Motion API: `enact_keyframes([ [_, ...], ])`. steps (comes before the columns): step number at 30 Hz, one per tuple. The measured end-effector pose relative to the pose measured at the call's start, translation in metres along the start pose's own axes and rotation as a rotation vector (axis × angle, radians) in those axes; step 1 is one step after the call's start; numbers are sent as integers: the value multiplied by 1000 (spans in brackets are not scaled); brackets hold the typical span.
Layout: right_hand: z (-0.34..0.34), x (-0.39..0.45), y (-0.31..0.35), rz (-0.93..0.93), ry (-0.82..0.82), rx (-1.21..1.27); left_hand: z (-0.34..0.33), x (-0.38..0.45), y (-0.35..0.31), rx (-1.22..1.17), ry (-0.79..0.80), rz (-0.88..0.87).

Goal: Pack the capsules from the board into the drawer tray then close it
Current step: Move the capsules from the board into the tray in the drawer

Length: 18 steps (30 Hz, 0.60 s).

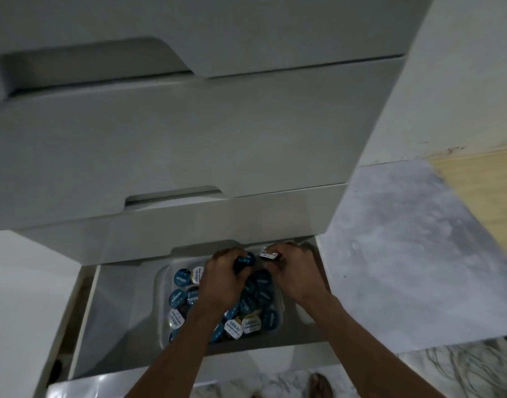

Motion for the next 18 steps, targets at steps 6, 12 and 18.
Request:
enact_keyframes([
  [6,-13,9,-7,45,-11,13,-9,13,12,66,54,-54],
  [12,-26,13,-10,96,50,-41,-10,12,12,55,61,-105],
  [18,-28,19,-9,169,87,-102,-14,14,19,112,83,-125],
])
Point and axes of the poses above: each hand's wrist, its own x-axis towards the middle knuckle, its own z-axis out of the back of the hand, y = z × x, the point moved 1 cm from there along x, towards the middle knuckle, and after that the axes turned 6 degrees about -x, right-handed, at the moved point
